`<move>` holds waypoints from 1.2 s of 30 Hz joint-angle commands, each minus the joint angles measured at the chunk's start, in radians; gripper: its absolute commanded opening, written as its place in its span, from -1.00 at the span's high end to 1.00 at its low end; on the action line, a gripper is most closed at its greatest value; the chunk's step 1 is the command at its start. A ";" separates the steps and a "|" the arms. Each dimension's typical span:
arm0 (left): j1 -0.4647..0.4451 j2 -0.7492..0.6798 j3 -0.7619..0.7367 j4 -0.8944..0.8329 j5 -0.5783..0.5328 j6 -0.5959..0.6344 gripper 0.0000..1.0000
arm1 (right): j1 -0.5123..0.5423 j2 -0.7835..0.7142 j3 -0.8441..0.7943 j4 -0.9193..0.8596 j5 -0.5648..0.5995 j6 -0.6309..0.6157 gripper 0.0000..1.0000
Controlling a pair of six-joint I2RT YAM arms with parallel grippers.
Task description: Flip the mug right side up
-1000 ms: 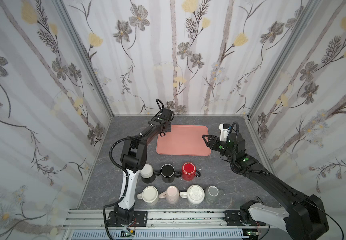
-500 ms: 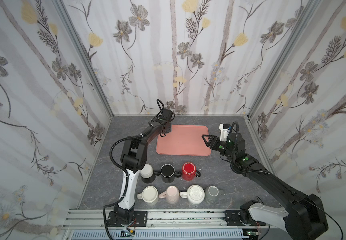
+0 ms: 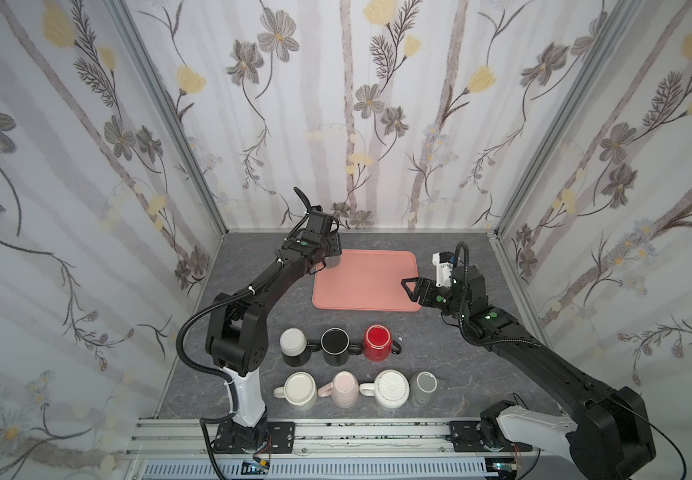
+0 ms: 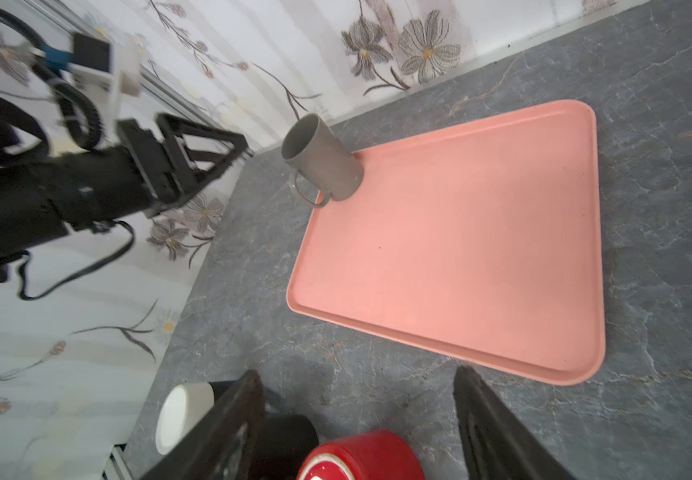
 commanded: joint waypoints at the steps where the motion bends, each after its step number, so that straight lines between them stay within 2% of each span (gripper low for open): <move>1: 0.000 -0.112 -0.115 0.151 0.146 -0.080 -0.44 | 0.027 -0.015 0.005 -0.124 0.029 -0.081 -0.48; 2: 0.000 -0.147 -0.150 0.176 0.170 -0.095 -0.50 | 0.036 -0.021 0.006 -0.146 0.040 -0.091 -0.49; 6: 0.000 -0.286 -0.307 0.271 0.267 -0.148 -0.99 | 0.082 -0.042 0.007 -0.253 0.082 -0.130 -0.53; 10: 0.000 -0.407 -0.442 0.328 0.297 -0.184 -1.00 | 0.134 -0.057 0.003 -0.373 0.111 -0.149 -0.54; 19: 0.000 -0.539 -0.587 0.339 0.302 -0.209 -1.00 | 0.195 -0.125 0.011 -0.627 0.148 -0.094 -0.57; 29: 0.001 -0.554 -0.653 0.363 0.301 -0.208 -1.00 | 0.286 -0.236 0.073 -1.008 0.153 0.106 -0.52; 34: 0.002 -0.547 -0.665 0.375 0.302 -0.215 -1.00 | 0.355 -0.268 0.097 -1.134 0.086 0.204 -0.40; 36: 0.004 -0.547 -0.672 0.379 0.298 -0.218 -1.00 | 0.422 -0.278 0.079 -1.156 0.060 0.251 -0.37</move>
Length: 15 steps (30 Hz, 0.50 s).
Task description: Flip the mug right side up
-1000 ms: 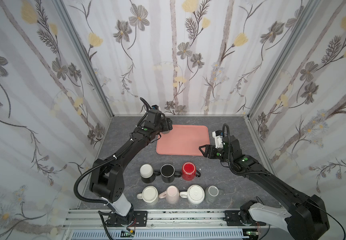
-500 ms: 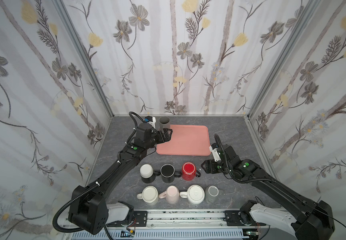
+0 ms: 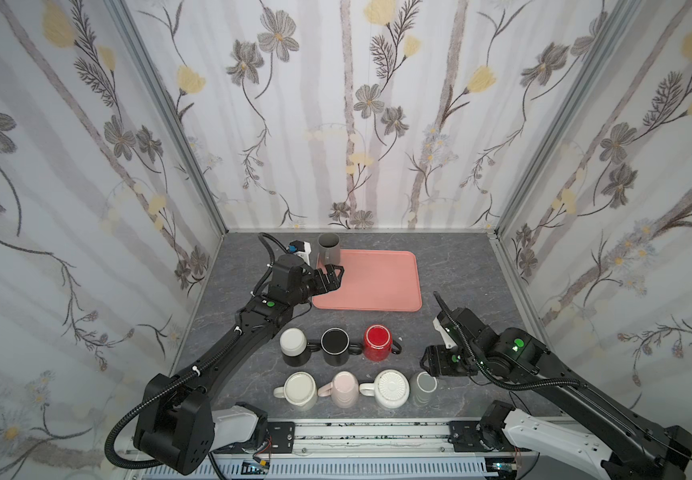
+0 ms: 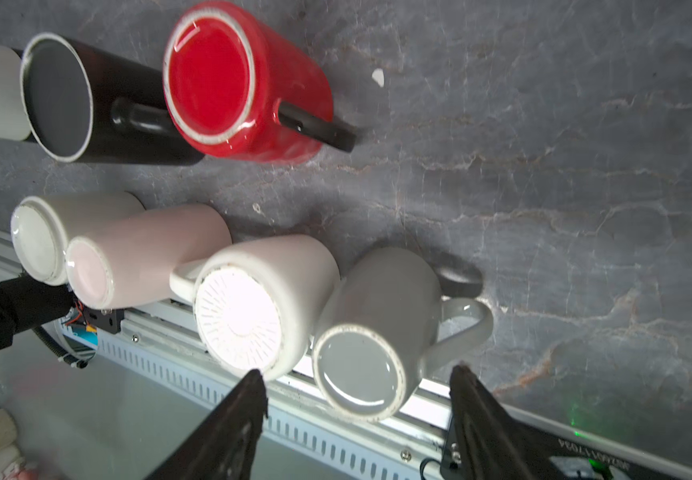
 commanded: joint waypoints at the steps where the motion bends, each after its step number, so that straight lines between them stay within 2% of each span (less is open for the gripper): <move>1: 0.004 0.002 -0.009 0.049 0.000 -0.011 -1.00 | 0.077 -0.016 -0.028 -0.110 -0.078 0.123 -0.34; 7: 0.012 0.000 -0.008 0.046 0.002 -0.013 -1.00 | 0.202 -0.028 -0.128 -0.056 -0.134 0.222 -0.15; 11: 0.019 -0.005 -0.012 0.043 -0.001 -0.010 -1.00 | 0.210 0.003 -0.194 0.039 -0.137 0.219 0.03; 15: 0.024 -0.005 -0.011 0.042 0.005 -0.013 -1.00 | 0.199 0.071 -0.194 0.097 -0.070 0.180 0.17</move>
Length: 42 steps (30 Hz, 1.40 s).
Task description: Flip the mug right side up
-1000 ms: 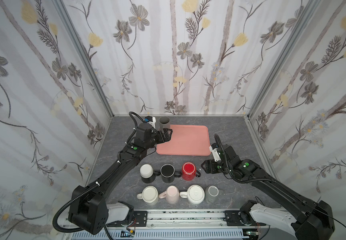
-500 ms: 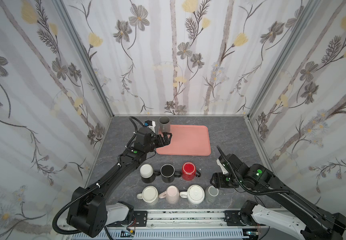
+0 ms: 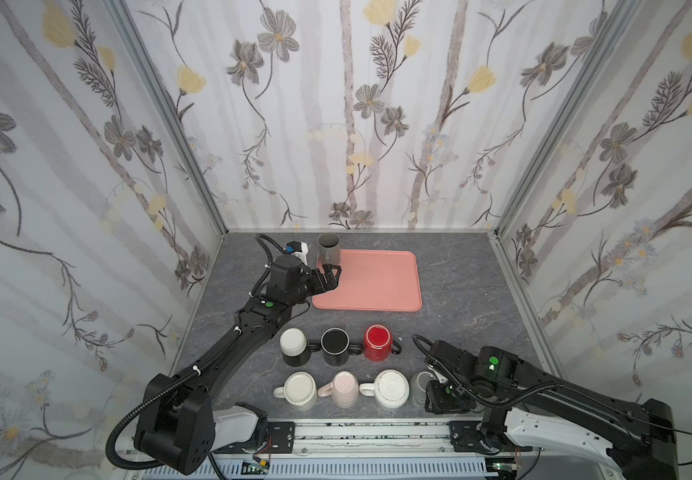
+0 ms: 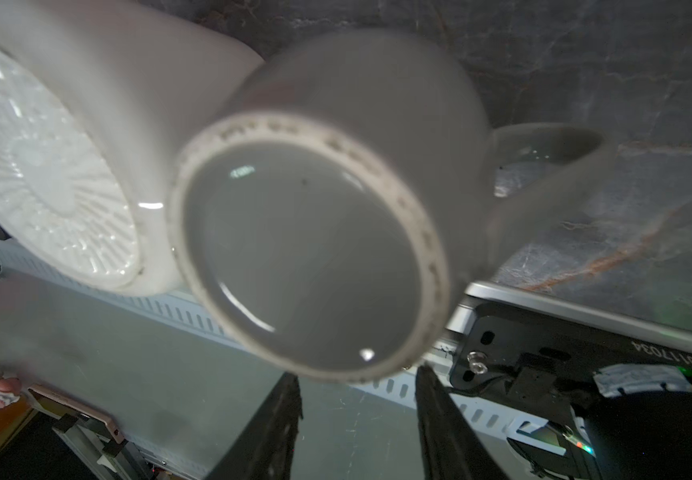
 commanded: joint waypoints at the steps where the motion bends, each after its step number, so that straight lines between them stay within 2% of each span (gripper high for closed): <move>1: 0.004 -0.006 0.000 0.031 0.007 -0.010 -1.00 | -0.017 0.038 0.000 0.084 0.064 -0.018 0.19; 16: 0.007 -0.005 -0.010 0.019 0.004 -0.012 -1.00 | -0.257 0.175 0.021 0.351 0.126 -0.204 0.38; 22: 0.009 -0.032 -0.013 0.012 0.002 -0.015 -1.00 | -0.293 0.236 0.050 0.454 0.127 -0.221 0.39; 27: 0.010 -0.032 -0.015 0.008 0.007 -0.011 -1.00 | -0.321 0.206 0.088 0.441 0.123 -0.278 0.26; 32: 0.010 -0.032 -0.026 0.021 0.010 -0.014 -1.00 | -0.372 0.087 0.086 0.403 0.176 -0.319 -0.07; 34: 0.011 -0.029 -0.030 0.031 0.012 -0.019 -1.00 | -0.435 0.048 0.065 0.416 0.189 -0.299 -0.08; 36: 0.011 -0.025 -0.034 0.040 0.017 -0.024 -1.00 | -0.510 0.041 0.015 0.436 0.205 -0.286 -0.02; 42: 0.012 -0.018 -0.033 0.053 0.033 -0.037 -1.00 | -0.684 0.142 -0.027 0.620 0.232 -0.289 0.11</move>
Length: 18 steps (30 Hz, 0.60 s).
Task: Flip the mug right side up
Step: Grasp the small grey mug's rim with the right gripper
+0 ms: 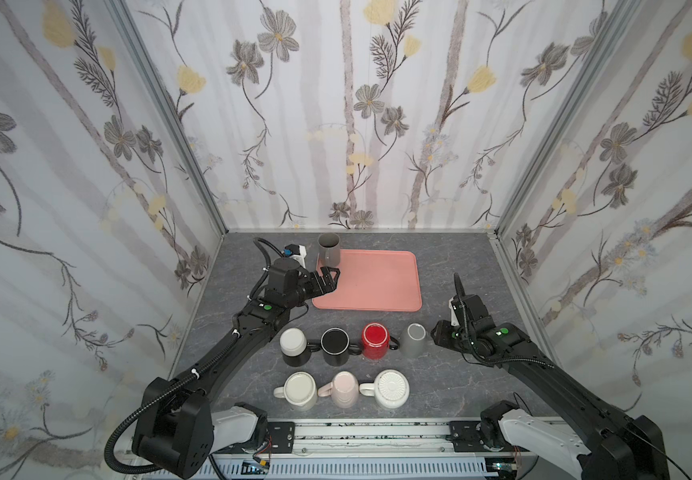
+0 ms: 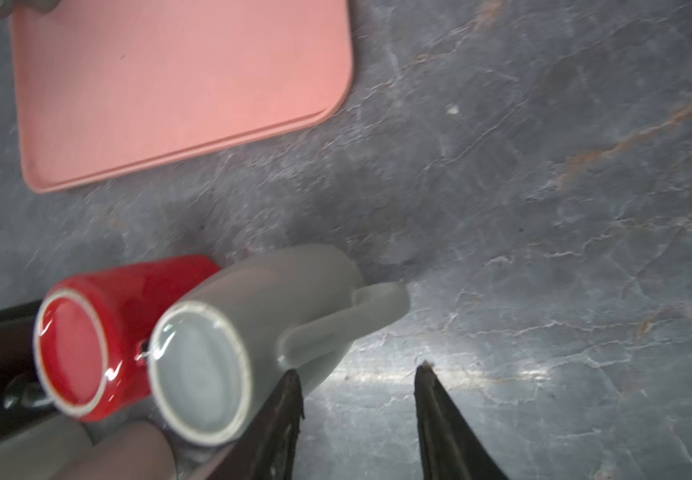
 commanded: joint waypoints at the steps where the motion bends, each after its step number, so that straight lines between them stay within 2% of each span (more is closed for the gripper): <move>1: 0.001 0.001 0.001 0.044 0.018 -0.017 -1.00 | -0.063 0.068 -0.010 0.161 0.024 -0.009 0.12; 4: 0.002 -0.005 -0.001 0.038 0.021 -0.012 -1.00 | -0.098 0.155 0.009 0.210 0.020 -0.050 0.14; 10: 0.002 -0.021 -0.010 0.037 0.020 -0.005 -1.00 | -0.100 0.270 0.041 0.219 -0.002 -0.098 0.20; 18: 0.005 -0.024 -0.018 0.045 0.022 -0.002 -1.00 | -0.067 0.192 -0.045 0.166 -0.035 -0.077 0.27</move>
